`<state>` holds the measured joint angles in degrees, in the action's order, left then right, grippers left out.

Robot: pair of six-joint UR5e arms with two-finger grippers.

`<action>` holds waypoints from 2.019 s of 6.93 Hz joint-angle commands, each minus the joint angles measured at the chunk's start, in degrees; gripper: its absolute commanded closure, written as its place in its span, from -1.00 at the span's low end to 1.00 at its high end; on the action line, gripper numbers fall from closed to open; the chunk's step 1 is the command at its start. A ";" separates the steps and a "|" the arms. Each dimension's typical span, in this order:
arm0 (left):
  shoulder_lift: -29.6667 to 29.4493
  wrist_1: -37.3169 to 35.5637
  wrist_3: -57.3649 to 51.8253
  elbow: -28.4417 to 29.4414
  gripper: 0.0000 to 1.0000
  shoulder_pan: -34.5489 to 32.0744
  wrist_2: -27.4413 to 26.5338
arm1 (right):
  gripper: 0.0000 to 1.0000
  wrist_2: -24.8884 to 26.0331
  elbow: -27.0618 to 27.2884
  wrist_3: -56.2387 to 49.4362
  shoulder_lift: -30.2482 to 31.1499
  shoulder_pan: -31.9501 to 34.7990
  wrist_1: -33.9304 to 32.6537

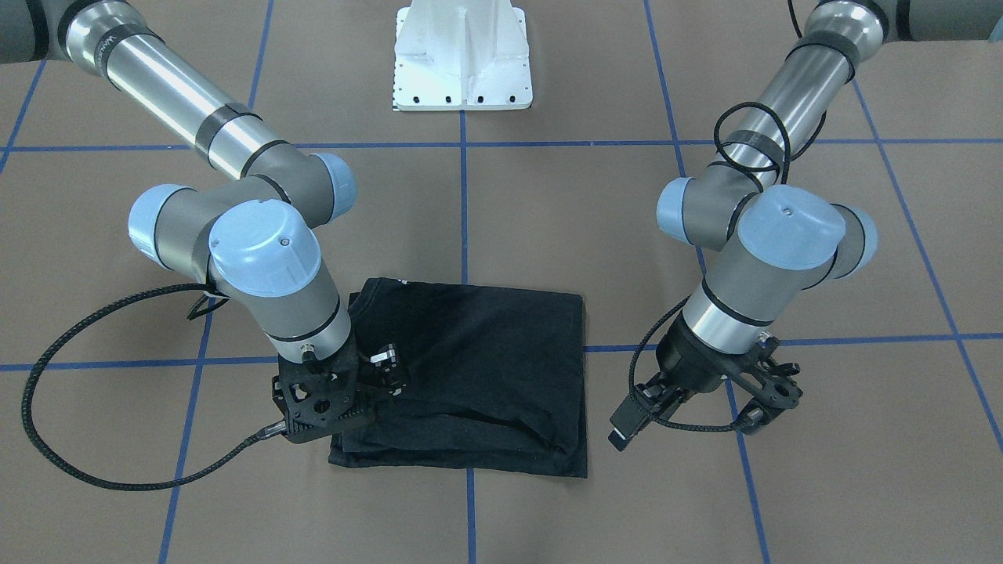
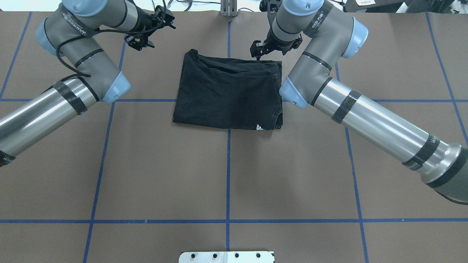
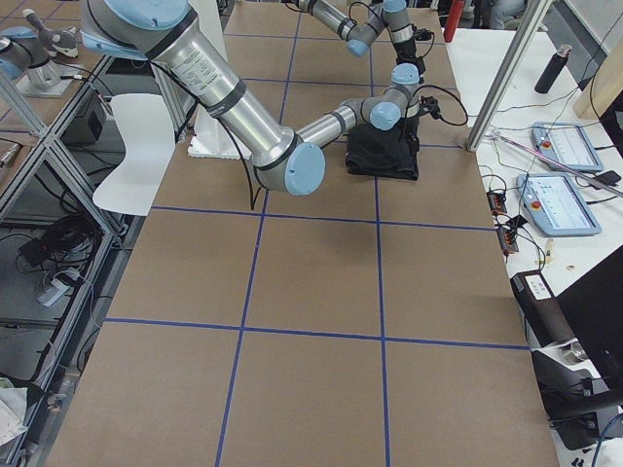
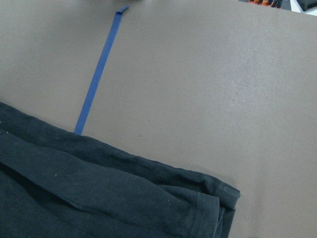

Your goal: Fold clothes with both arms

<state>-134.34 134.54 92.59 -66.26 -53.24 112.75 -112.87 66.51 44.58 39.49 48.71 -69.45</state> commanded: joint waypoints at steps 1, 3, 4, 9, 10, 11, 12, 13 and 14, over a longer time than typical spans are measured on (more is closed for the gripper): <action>3.10 -3.65 -10.26 -5.17 -1.00 -2.03 1.86 | -0.99 -6.90 2.82 -0.02 1.28 5.05 -3.65; 11.34 -3.76 -24.40 -10.71 -1.00 -5.97 3.95 | -0.99 -7.89 11.23 -3.08 6.36 9.10 -12.69; 14.17 -3.76 -33.52 -10.65 -1.00 -8.09 4.49 | -0.99 -8.07 15.54 -7.62 9.70 10.95 -15.69; 28.50 -3.76 -69.94 -10.73 -1.00 -23.01 10.52 | -0.99 -13.34 18.93 -30.96 25.25 25.01 -23.28; 30.18 -3.76 -74.26 -10.82 -1.00 -25.92 12.65 | -0.99 -14.21 19.18 -31.05 27.29 28.07 -23.19; 32.46 -3.59 -76.57 -11.26 -1.00 -29.95 14.07 | -0.99 -16.75 19.19 -30.96 27.83 30.89 -23.71; 33.26 -3.59 -78.16 -11.44 -1.00 -31.30 13.91 | -0.99 -19.56 21.71 -30.96 32.53 32.05 -22.50; 34.23 -3.67 -77.39 -10.92 -1.00 -31.83 13.29 | -0.99 -20.11 27.22 -30.27 38.15 32.06 -18.66; 35.02 -2.89 -77.47 -11.43 -1.00 -32.27 13.64 | -0.99 -20.11 28.84 -30.26 41.51 32.06 -15.05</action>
<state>-100.41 131.09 15.26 -77.45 -84.69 126.26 -132.38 92.08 14.10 76.08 80.50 -88.56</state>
